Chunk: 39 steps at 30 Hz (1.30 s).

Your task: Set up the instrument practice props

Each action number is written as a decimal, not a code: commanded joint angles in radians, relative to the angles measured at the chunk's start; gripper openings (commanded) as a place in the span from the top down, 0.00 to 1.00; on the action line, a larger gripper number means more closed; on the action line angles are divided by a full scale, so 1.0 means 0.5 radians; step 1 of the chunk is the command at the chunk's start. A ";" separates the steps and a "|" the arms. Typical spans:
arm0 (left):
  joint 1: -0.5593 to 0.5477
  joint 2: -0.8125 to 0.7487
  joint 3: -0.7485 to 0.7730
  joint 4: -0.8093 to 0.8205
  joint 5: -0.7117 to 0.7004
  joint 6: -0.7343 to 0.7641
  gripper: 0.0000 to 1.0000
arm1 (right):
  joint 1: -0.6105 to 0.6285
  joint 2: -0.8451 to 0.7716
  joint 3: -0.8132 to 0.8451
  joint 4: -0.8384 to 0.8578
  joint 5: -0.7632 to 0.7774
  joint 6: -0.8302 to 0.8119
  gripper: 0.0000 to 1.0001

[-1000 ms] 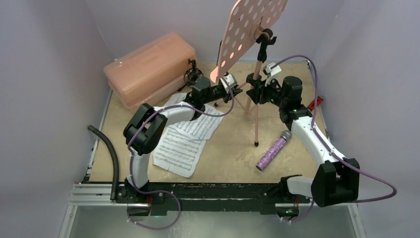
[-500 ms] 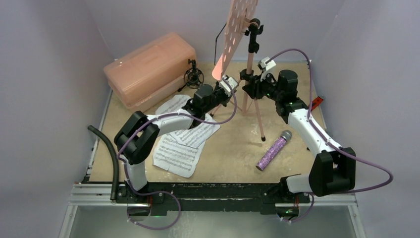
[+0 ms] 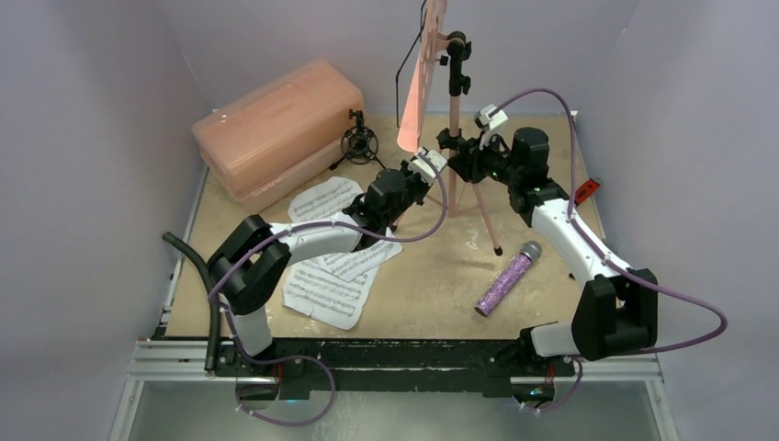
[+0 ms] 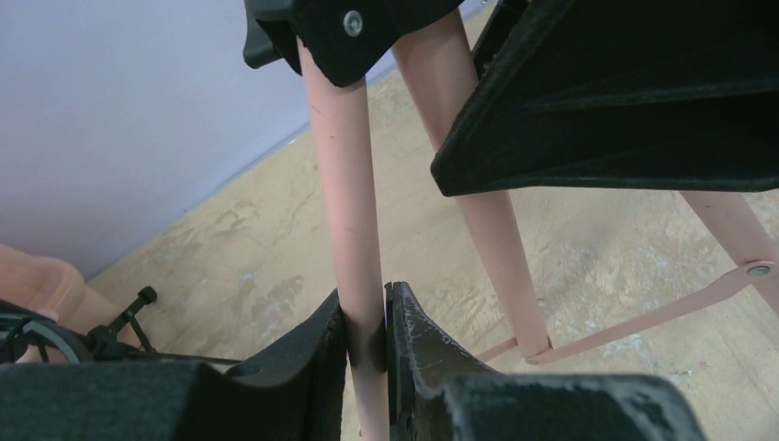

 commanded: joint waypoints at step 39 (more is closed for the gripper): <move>-0.850 -0.204 0.056 -0.464 -1.103 0.292 1.00 | -0.058 0.159 -0.396 0.992 0.105 0.100 1.00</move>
